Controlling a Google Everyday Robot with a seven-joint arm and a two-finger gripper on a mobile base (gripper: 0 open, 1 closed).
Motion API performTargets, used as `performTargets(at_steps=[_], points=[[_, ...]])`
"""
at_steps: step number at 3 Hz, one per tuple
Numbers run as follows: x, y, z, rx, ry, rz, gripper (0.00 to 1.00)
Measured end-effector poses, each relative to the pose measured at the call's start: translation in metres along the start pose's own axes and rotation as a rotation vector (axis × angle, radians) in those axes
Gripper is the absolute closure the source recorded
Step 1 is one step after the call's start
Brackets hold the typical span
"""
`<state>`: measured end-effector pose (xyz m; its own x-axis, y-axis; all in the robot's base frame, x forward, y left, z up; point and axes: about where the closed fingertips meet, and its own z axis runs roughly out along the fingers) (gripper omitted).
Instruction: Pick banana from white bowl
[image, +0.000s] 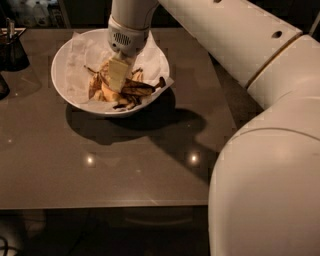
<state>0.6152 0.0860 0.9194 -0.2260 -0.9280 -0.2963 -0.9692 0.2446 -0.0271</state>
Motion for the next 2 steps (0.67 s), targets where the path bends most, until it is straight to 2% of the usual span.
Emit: performTargets(at_steps=[1,2], points=[[0.0000,-0.0002,0.0004,0.001,0.002,-0.002,0.98],[0.0000,-0.0001,0.0003,0.001,0.002,-0.002,1.00]])
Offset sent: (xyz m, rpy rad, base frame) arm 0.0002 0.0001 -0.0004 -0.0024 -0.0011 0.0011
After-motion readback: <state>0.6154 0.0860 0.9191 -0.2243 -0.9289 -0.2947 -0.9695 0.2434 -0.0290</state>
